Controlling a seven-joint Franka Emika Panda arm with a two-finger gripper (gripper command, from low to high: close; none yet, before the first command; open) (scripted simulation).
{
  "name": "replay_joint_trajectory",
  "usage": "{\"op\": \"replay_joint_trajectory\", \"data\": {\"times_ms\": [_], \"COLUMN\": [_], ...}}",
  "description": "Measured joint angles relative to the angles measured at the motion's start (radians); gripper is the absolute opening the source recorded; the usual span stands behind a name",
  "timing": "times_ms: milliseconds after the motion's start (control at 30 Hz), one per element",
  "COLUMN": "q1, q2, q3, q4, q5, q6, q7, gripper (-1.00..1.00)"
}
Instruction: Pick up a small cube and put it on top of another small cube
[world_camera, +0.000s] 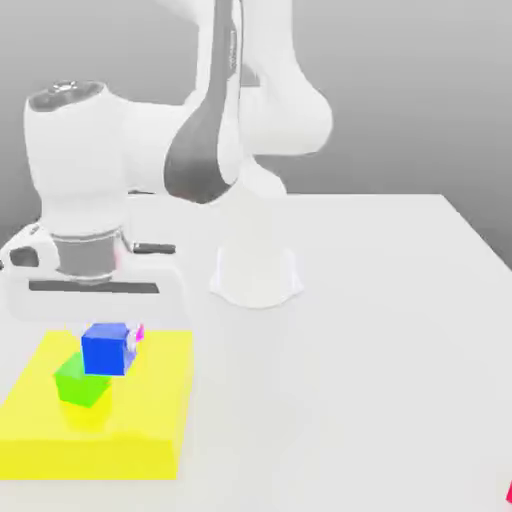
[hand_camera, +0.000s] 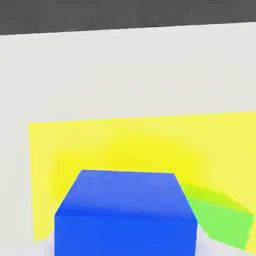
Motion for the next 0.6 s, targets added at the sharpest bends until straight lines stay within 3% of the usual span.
{"op": "replay_joint_trajectory", "data": {"times_ms": [300, 500, 533, 600], "q1": [-0.227, -0.241, -0.241, -0.241], "q2": [-0.320, -0.171, -0.144, -0.144], "q3": [0.023, 0.007, 0.004, 0.004], "q4": [-0.193, -0.250, -0.256, -0.256], "q5": [-0.105, -0.104, -0.103, -0.103], "q6": [-0.124, 0.082, 0.115, 0.115], "q7": [0.304, 0.322, 0.320, 0.320], "gripper": [-1.00, -1.00, 1.00, 1.00]}}
